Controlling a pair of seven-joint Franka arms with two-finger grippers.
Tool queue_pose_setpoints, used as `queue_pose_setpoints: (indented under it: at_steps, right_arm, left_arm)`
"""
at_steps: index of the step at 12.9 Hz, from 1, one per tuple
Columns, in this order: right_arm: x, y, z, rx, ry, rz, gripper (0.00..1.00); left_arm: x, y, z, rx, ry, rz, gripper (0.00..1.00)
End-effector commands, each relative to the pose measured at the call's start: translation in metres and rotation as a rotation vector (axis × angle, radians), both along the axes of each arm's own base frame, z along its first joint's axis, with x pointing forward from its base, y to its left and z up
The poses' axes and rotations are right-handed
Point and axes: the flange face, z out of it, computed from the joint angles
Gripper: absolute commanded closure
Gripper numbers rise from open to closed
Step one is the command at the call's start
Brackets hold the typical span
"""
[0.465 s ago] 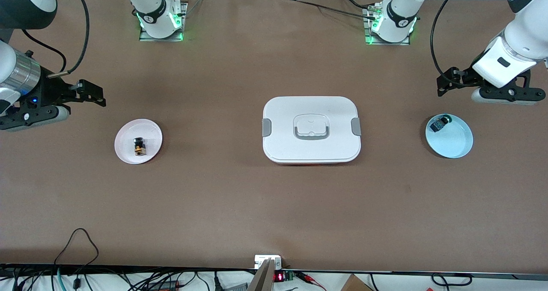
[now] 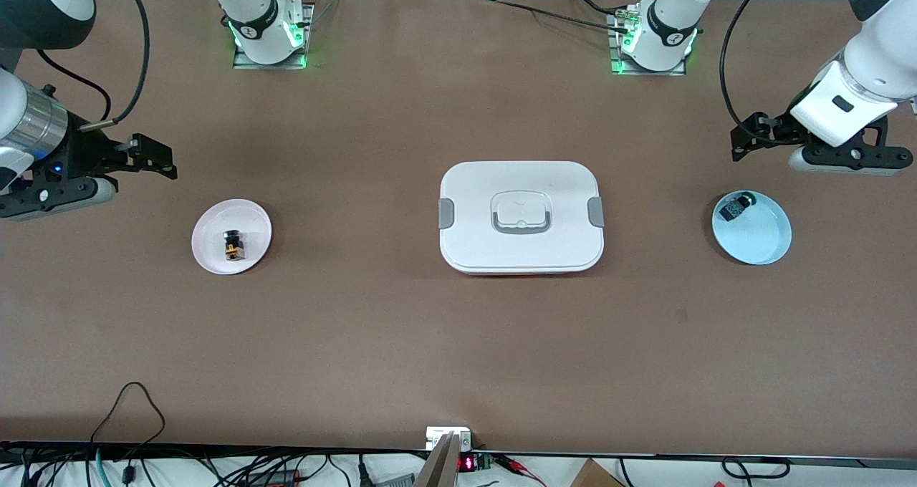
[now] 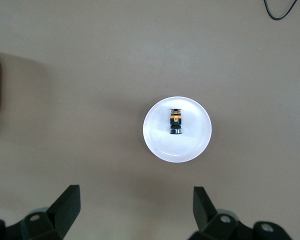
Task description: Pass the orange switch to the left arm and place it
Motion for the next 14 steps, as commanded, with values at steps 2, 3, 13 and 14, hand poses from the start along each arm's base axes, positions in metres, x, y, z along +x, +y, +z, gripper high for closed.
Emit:
queue_pose_setpoints:
  at_steps: [2, 3, 13, 14]
  right_arm:
    - [-0.002, 0.001, -0.005, 0.001, 0.026, 0.020, 0.00]
    - [-0.006, 0.004, -0.015, 0.018, 0.067, 0.104, 0.00]
    - [0.016, -0.002, -0.140, 0.090, 0.061, 0.719, 0.00]
    - [0.014, -0.002, -0.149, 0.096, 0.060, 0.775, 0.00]
  left_arm:
    - [-0.004, -0.002, 0.009, 0.009, -0.004, 0.006, 0.00]
    - [-0.004, -0.002, 0.009, 0.009, -0.004, 0.006, 0.00]
    - [-0.004, -0.002, 0.009, 0.009, -0.002, 0.006, 0.00]
    - [-0.004, -0.002, 0.009, 0.009, -0.002, 0.006, 0.00]
